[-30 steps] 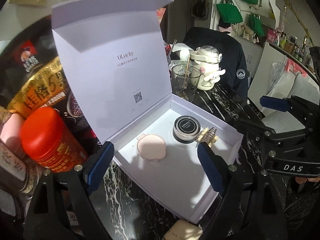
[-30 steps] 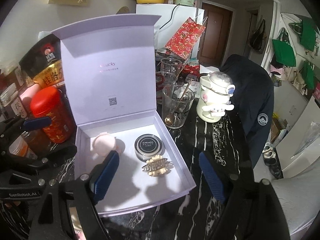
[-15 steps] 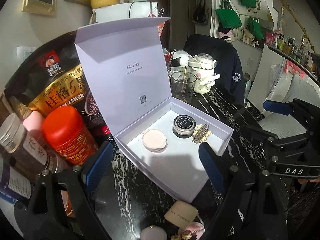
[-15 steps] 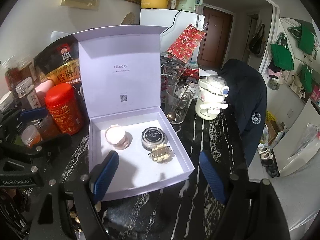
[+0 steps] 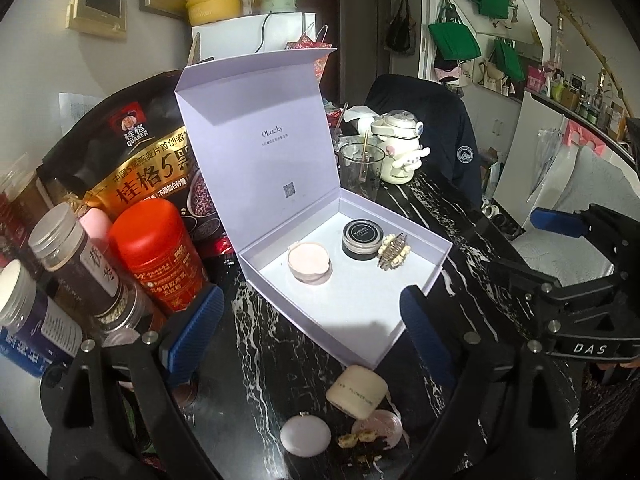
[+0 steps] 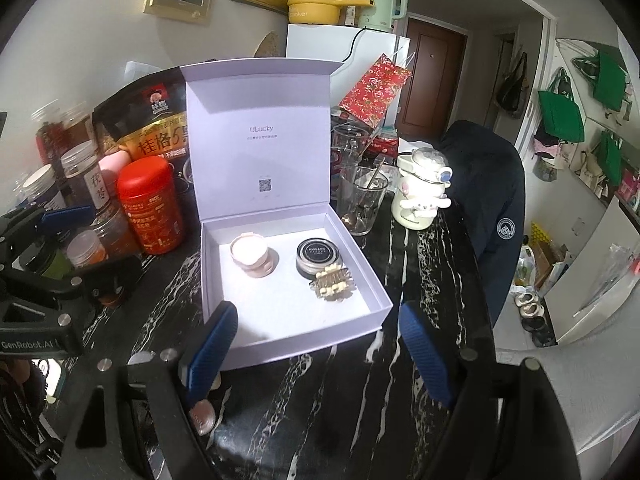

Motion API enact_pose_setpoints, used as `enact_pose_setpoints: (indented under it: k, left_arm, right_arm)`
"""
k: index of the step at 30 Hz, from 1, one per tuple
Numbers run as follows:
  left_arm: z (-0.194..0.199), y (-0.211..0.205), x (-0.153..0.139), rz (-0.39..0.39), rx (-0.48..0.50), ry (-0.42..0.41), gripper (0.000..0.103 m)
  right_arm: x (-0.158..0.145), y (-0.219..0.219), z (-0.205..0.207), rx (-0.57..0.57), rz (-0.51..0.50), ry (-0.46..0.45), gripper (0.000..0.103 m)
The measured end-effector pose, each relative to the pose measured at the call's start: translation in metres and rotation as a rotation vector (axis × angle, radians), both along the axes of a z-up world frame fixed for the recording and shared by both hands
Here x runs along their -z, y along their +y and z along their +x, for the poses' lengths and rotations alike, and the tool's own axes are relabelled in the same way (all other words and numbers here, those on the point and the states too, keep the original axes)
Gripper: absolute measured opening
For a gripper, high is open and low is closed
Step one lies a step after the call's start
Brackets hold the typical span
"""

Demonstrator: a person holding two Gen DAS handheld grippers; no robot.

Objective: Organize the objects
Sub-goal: 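Withdraw both grippers from the box back over the table, then move both grippers toward the brown claw clip and the white round compact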

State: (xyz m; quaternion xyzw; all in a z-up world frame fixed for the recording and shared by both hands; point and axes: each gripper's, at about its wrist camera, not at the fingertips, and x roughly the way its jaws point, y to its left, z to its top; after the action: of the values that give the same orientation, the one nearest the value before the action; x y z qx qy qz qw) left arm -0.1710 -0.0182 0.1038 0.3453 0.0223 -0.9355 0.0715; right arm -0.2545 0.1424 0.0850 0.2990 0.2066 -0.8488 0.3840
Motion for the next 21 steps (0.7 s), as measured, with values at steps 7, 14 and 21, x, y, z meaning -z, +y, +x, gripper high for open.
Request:
enact_pose_setpoints:
  k: [7, 14, 21]
  left_arm:
    - [0.017, 0.004, 0.001, 0.000, 0.000, 0.004, 0.090]
    - [0.034, 0.009, 0.009, 0.004, 0.003, -0.004, 0.091]
    - [0.048, 0.017, 0.019, 0.001, 0.011, -0.019, 0.091]
  right_arm:
    - [0.005, 0.011, 0.015, 0.003, -0.005, -0.008, 0.084]
    - [0.015, 0.022, 0.029, 0.009, -0.006, -0.025, 0.084]
    - [0.027, 0.030, 0.039, 0.011, -0.001, -0.044, 0.084]
